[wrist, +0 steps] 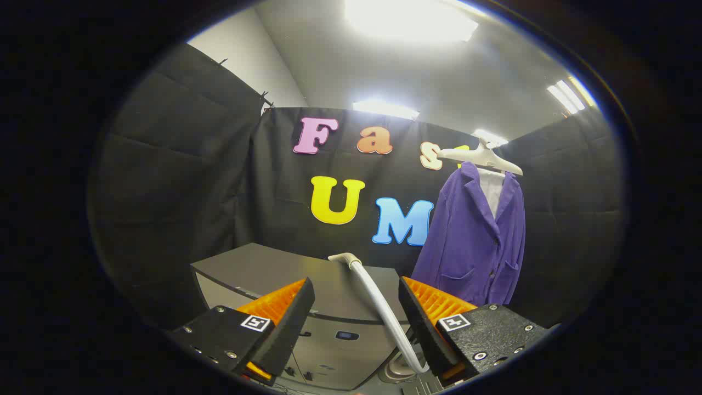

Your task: Iron the clothes twice with a garment steamer, once on the left side and once on the right side.

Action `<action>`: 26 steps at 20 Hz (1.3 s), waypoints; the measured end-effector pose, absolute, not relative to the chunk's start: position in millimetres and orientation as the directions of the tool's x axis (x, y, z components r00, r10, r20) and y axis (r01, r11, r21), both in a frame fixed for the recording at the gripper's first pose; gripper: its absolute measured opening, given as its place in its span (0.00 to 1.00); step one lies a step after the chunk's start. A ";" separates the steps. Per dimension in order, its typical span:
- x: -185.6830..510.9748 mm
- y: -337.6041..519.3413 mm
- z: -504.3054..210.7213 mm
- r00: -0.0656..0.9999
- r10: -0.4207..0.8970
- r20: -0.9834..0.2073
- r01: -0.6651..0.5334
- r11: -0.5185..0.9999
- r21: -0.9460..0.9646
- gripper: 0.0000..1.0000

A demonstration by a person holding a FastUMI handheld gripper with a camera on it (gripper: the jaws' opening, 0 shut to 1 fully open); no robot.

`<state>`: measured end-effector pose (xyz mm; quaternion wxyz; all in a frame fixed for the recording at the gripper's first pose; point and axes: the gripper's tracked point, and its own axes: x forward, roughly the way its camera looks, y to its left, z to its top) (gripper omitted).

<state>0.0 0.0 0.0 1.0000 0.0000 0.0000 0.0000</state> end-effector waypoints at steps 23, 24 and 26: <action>12.7 -86.4 19.2 0.994 0.108 0.022 -0.110 0.991 0.077 0.95; 11.4 -87.2 22.1 0.992 0.124 0.029 -0.126 0.989 0.071 0.95; 6.2 -93.7 26.6 0.989 0.140 0.044 -0.142 0.989 0.044 0.95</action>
